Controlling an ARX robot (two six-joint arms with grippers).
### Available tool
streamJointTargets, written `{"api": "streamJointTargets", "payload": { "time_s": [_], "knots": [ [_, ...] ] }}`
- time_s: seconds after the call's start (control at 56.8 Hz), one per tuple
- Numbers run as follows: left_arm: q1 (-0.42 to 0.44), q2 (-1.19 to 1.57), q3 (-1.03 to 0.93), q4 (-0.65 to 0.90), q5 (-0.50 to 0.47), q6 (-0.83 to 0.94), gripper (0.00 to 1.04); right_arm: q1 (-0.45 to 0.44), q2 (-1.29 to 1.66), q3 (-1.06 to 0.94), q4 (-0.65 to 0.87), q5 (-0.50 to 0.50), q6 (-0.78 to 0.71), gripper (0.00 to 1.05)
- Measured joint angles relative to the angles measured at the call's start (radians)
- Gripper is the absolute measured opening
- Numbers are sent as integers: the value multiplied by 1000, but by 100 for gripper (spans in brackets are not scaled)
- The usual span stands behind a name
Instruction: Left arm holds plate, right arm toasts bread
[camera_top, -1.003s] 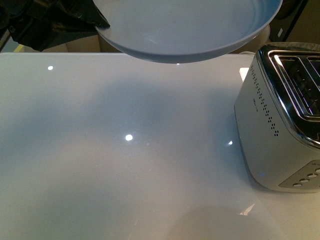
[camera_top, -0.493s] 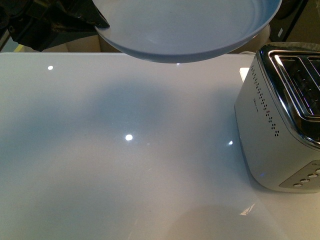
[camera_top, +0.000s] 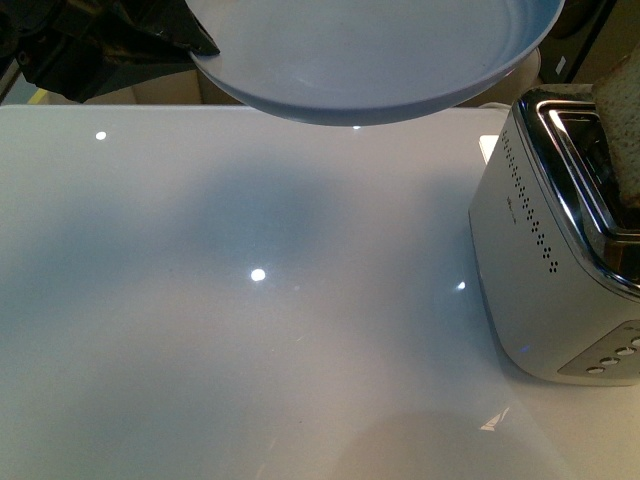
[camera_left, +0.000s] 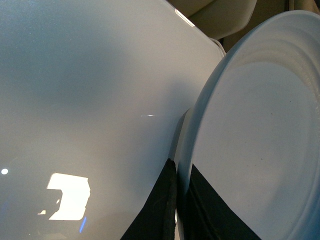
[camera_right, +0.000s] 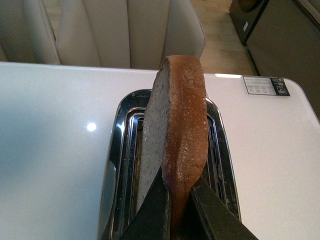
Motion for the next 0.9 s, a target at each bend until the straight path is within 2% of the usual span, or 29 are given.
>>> {"api": "streamJointTargets", "payload": {
  "time_s": [0.422, 0.862, 0.897],
  "knots": [
    [0, 0, 0, 0, 0, 0, 3, 7, 124, -9, 50, 12, -18, 3],
    [0, 0, 0, 0, 0, 0, 3, -1, 308, -58, 229, -18, 9, 3],
    [0, 0, 0, 0, 0, 0, 3, -2, 314, -61, 232, -23, 13, 8]
  ]
}}
